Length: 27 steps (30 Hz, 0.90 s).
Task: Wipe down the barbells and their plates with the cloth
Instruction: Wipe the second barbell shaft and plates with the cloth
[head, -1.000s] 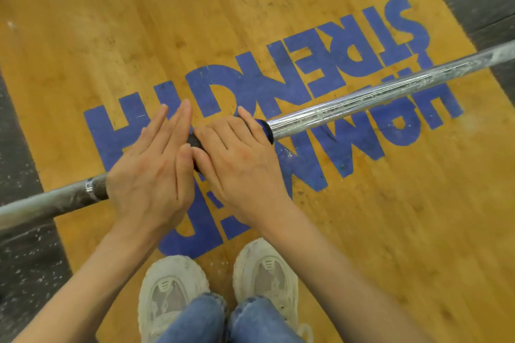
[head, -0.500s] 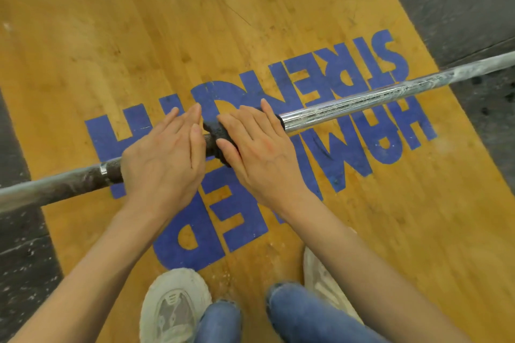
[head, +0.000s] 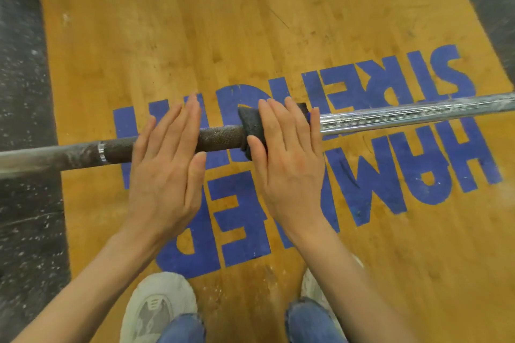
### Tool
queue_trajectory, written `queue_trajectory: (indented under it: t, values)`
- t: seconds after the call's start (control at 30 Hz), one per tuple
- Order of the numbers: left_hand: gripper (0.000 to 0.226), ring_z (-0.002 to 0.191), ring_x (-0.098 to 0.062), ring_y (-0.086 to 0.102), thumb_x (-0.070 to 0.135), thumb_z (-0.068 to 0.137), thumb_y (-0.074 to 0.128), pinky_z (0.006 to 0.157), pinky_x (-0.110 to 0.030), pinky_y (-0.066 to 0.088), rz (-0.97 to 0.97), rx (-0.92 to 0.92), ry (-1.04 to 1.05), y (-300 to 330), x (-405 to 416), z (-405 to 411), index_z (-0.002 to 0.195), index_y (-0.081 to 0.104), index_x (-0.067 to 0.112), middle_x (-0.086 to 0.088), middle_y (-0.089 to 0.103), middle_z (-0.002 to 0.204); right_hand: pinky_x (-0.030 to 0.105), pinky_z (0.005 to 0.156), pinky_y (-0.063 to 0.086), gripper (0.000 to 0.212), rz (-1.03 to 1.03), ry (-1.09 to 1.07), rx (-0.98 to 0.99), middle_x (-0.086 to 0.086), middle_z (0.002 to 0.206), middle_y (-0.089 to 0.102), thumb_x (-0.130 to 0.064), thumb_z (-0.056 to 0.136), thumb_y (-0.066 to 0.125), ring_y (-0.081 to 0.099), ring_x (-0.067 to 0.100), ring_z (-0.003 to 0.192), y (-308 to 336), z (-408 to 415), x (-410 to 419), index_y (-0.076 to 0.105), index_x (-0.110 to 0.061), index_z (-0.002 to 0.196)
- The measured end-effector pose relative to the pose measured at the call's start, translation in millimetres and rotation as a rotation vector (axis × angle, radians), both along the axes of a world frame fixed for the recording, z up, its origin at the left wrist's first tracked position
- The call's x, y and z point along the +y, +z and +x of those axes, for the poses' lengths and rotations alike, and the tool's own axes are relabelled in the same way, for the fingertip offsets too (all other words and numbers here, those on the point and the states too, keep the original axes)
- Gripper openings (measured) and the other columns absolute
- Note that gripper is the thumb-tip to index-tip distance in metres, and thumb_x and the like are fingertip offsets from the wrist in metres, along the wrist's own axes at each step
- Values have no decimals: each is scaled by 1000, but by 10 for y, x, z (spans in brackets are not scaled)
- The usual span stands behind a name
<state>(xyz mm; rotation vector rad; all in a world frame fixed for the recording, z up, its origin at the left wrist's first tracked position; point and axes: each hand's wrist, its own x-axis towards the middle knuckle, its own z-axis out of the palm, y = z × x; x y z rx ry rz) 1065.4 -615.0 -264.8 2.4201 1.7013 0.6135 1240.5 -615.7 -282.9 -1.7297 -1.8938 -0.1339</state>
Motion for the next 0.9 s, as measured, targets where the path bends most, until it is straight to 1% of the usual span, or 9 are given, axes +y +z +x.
queue_trajectory:
  t: [0.1, 0.2, 0.27, 0.33, 0.43, 0.57, 0.67, 0.8, 0.9]
  values:
    - [55, 148, -22, 29, 27, 105, 22, 121, -31, 8, -2, 74, 45, -51, 15, 50, 155, 35, 8, -5, 39, 159, 48, 125, 16, 45, -48, -19, 53, 8, 133, 63, -30, 109, 31, 50, 30, 136, 19, -159, 31, 63, -6, 131]
    - [55, 148, -21, 28, 27, 104, 23, 119, -27, 8, -15, 118, 37, -22, 35, 26, 156, 34, 11, -3, 39, 158, 48, 121, 26, 41, -25, 133, 14, 7, 123, 67, -28, 108, 37, 59, 30, 124, 27, -40, 123, 64, -6, 130]
    - [56, 148, -21, 27, 26, 103, 25, 118, -25, 7, -21, 135, 31, -7, 24, 28, 156, 33, 10, -3, 39, 158, 47, 122, 26, 43, 12, 149, -16, 8, 128, 66, -28, 110, 35, 58, 30, 127, -19, 192, 117, 63, -5, 132]
    - [56, 147, -22, 28, 25, 102, 28, 118, -24, 6, -22, 145, 40, 6, 31, 39, 155, 34, 10, -3, 39, 158, 46, 125, 17, 44, 10, 45, 20, 9, 137, 62, -27, 110, 31, 51, 30, 136, -4, 233, 56, 62, -5, 134]
    - [56, 148, -24, 28, 27, 102, 28, 119, -27, 7, -46, 164, 46, 2, 39, 41, 156, 32, 11, -3, 37, 159, 44, 127, 11, 40, -56, -5, 124, 10, 136, 62, -26, 108, 38, 50, 30, 137, 14, -10, 54, 65, -4, 129]
    - [58, 153, -26, 19, 29, 103, 26, 123, -37, 4, -99, 176, 44, 54, 10, 21, 158, 27, 11, -4, 33, 161, 45, 124, 22, 41, -24, 123, 40, 11, 127, 66, -30, 109, 38, 55, 32, 131, -5, 291, 109, 66, -4, 125]
    - [59, 155, -29, 10, 28, 103, 25, 125, -39, -3, -65, 188, 62, 64, -15, 165, 158, 25, 5, -7, 26, 164, 47, 125, 18, 40, -26, -18, 81, 12, 131, 64, -27, 109, 37, 50, 32, 135, 27, 424, 48, 65, -4, 126]
    - [57, 152, -27, 20, 24, 102, 25, 125, -42, 6, -10, 105, 136, -35, 30, 477, 154, 34, 3, -7, 33, 162, 46, 125, 15, 38, -62, 31, 101, 8, 129, 65, -23, 108, 38, 52, 31, 134, 46, 171, 42, 64, -5, 129]
    - [57, 150, -25, 25, 21, 100, 25, 123, -42, 10, -3, 102, 160, -58, 28, 505, 153, 36, 5, -6, 38, 159, 45, 125, 15, 41, -25, 98, 21, 8, 130, 65, -25, 110, 35, 52, 31, 135, 16, 547, 43, 62, -5, 132]
